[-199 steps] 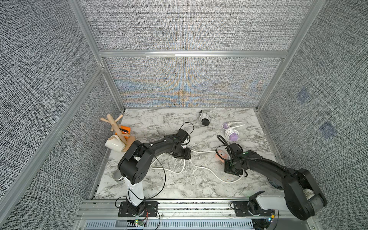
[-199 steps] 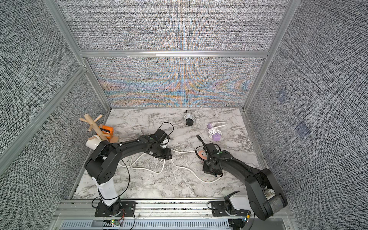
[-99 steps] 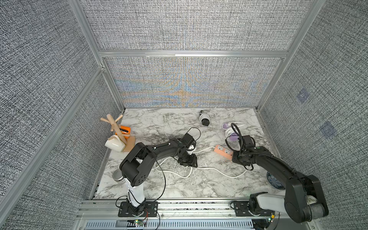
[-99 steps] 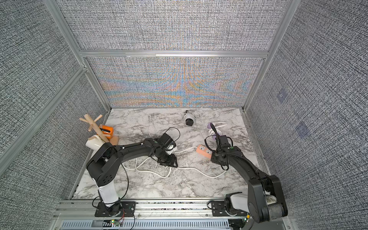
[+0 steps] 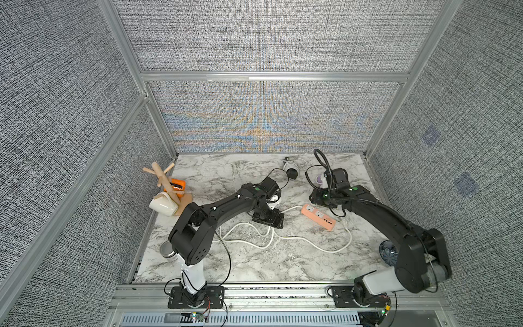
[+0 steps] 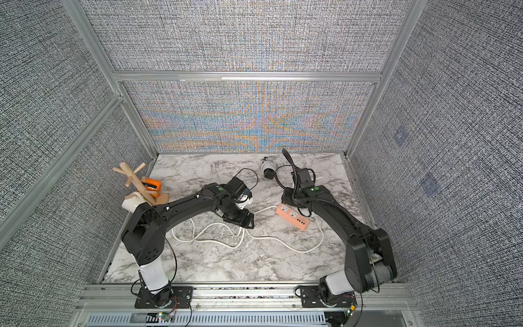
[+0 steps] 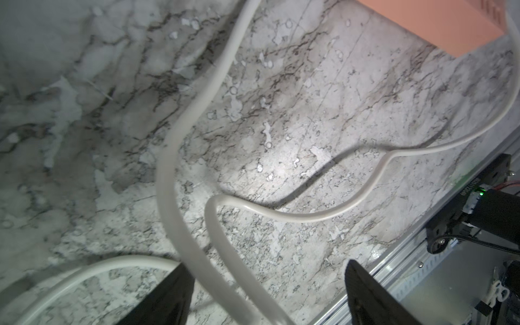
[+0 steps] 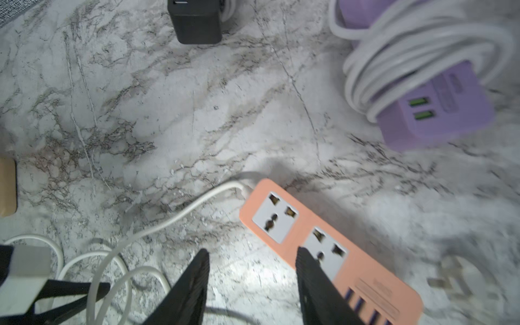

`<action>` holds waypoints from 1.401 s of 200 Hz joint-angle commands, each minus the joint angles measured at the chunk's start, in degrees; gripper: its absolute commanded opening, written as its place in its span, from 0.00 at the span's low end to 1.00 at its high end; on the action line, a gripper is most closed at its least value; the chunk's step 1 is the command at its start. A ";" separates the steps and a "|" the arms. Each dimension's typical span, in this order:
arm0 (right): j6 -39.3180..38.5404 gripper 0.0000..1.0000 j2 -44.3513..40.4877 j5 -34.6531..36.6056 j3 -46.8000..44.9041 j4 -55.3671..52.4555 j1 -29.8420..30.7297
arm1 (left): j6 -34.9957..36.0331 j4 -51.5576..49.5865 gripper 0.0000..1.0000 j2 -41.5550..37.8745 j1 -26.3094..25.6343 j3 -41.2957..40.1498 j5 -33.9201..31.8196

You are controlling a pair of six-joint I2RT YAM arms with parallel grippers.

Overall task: Unwrap the cord wrapped around the power strip
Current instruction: Move the power cord to the center of the board.

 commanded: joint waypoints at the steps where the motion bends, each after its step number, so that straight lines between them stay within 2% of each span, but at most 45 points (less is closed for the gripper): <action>1: 0.09 0.49 6.21 2.44 4.36 3.79 1.41 | 0.65 0.53 0.82 -0.32 1.25 0.87 -2.27; 29: -2.15 0.49 14.29 4.81 9.59 2.76 2.97 | 1.18 0.43 0.77 2.21 2.42 3.30 -3.98; 55: -5.45 0.55 18.62 7.34 12.19 0.18 4.77 | 1.60 0.52 0.77 1.81 3.20 3.13 -5.04; 76: -8.73 0.56 20.27 9.99 11.64 -1.33 7.24 | 2.13 -0.29 0.77 0.00 4.01 2.60 -7.07; 95: -11.84 0.55 21.04 9.43 9.31 -1.71 8.74 | 2.37 -0.98 0.77 -1.93 5.19 1.93 -8.17; 165: -20.95 0.54 16.11 9.06 -4.53 -2.04 12.40 | 1.52 -2.49 0.74 -8.74 12.18 -2.05 -9.68; 178: -22.12 0.53 13.73 7.34 -8.08 -1.08 12.42 | 1.55 -2.52 0.74 -9.34 12.86 -2.58 -9.81; 192: -24.21 0.49 12.14 1.51 -8.40 -0.69 12.45 | 1.24 -2.40 0.74 -9.56 13.44 -3.04 -9.94; 201: -24.82 0.47 11.75 0.48 -8.16 -1.45 12.89 | 0.89 -2.25 0.73 -9.56 13.86 -3.34 -9.83; 248: -21.90 0.46 10.24 -2.54 -6.09 -8.38 12.21 | -1.09 0.39 0.72 -9.57 14.38 -6.21 -9.23; 264: -19.00 0.49 5.64 -3.37 -4.14 -7.81 9.40 | -1.49 1.22 0.72 -9.13 14.47 -5.88 -8.83; 280: -14.97 0.54 0.74 -5.45 -1.73 -5.33 3.75 | -1.87 2.03 0.72 -8.44 14.50 -4.46 -8.19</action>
